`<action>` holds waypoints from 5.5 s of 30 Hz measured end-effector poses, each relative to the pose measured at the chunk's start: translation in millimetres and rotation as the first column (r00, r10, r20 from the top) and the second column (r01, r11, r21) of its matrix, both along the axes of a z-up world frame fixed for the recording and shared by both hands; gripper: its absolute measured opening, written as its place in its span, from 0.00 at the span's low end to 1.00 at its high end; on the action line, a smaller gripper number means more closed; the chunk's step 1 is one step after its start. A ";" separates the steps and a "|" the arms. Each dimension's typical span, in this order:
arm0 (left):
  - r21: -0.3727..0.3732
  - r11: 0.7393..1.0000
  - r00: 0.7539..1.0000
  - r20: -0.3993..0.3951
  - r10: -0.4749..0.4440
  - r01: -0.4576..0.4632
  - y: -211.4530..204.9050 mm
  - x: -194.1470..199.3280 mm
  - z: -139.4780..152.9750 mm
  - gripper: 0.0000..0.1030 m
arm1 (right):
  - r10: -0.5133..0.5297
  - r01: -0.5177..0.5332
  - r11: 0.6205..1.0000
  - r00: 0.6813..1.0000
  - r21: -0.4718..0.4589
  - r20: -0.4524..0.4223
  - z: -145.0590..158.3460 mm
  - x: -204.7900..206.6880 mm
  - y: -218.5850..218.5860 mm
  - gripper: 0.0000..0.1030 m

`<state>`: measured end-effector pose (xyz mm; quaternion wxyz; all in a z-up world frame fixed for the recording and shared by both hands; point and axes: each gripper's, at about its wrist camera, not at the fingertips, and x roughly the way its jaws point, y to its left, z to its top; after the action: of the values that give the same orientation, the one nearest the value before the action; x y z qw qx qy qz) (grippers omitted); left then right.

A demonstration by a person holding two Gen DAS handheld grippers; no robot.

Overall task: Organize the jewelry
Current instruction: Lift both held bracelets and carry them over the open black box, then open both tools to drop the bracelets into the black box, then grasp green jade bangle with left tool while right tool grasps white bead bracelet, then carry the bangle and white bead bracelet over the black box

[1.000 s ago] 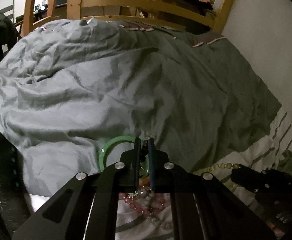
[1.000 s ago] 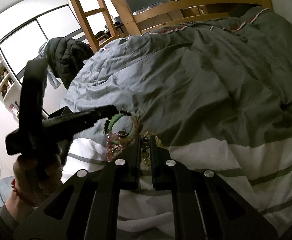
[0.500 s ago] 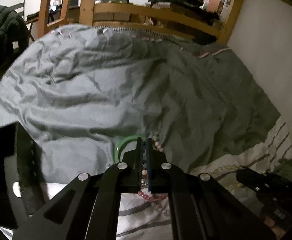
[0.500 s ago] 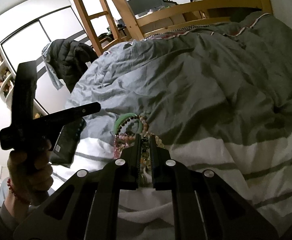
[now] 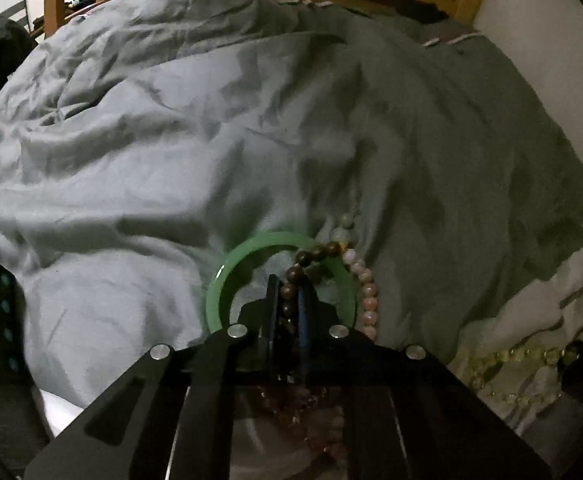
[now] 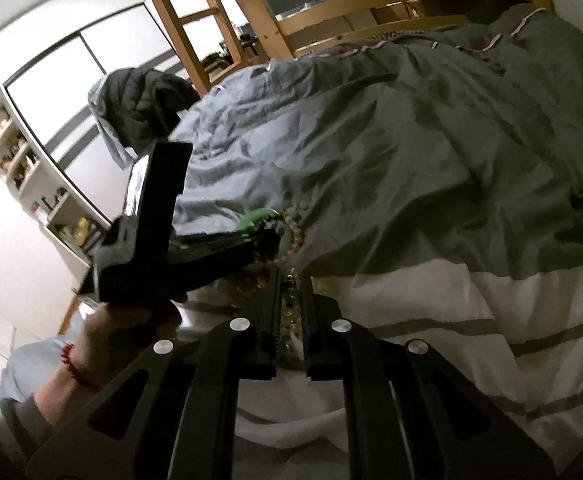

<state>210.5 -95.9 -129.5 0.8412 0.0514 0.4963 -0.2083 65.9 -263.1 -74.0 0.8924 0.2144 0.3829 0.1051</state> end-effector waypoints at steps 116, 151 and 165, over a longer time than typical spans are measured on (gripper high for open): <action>-0.073 0.997 0.994 0.098 0.047 -0.040 66.2 -48.5 56.3 0.88 | 0.204 -0.207 0.949 0.978 -0.239 -0.038 30.9 7.6 67.0 0.91; -0.118 0.989 0.994 0.044 0.100 -0.094 60.0 11.2 34.5 0.10 | 0.112 -0.101 0.973 0.993 -0.206 0.040 -14.7 36.9 40.3 0.13; -0.158 0.981 0.989 0.075 0.126 -0.113 71.9 -0.5 63.7 0.10 | 0.058 -0.039 0.983 0.993 -0.180 0.101 10.1 24.4 26.5 0.13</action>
<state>210.0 -24.0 -65.8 0.8740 -0.0345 0.4447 -0.1926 90.3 -236.5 -64.0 0.9241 0.1187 0.3480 0.1037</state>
